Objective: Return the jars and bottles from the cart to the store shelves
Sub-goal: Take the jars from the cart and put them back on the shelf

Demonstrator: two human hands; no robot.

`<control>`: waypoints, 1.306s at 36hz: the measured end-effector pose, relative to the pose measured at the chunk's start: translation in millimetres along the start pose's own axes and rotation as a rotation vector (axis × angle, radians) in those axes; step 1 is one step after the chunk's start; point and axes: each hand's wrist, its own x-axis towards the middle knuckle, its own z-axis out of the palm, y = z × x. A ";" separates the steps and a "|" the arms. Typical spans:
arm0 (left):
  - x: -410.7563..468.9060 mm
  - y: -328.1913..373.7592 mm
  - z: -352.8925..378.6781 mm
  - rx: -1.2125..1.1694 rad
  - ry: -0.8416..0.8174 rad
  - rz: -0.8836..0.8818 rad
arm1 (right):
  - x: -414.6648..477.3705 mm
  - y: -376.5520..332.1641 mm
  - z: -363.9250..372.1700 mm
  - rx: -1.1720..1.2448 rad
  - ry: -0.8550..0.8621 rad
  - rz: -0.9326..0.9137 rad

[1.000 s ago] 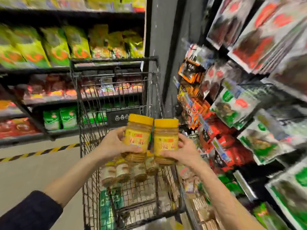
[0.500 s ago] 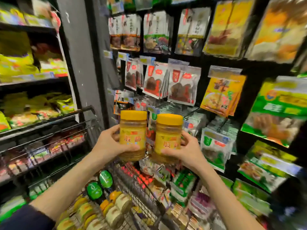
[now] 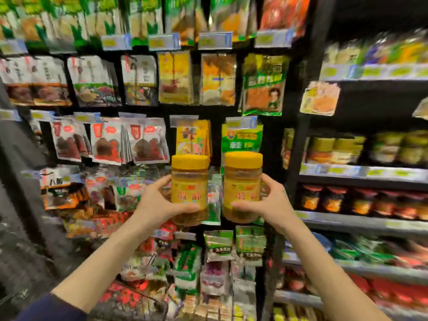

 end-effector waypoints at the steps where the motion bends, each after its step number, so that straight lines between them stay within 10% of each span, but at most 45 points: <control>1: 1.2 5.7 9.6 -0.003 -0.018 0.015 | -2.8 0.9 -11.4 -0.008 0.029 0.007; 28: -0.9 117.6 342.6 -0.181 -0.354 0.170 | -95.4 63.1 -356.2 -0.163 0.359 0.037; 47: 48.1 118.1 428.5 -0.148 -0.359 0.185 | -45.9 116.2 -432.1 -0.179 0.358 0.018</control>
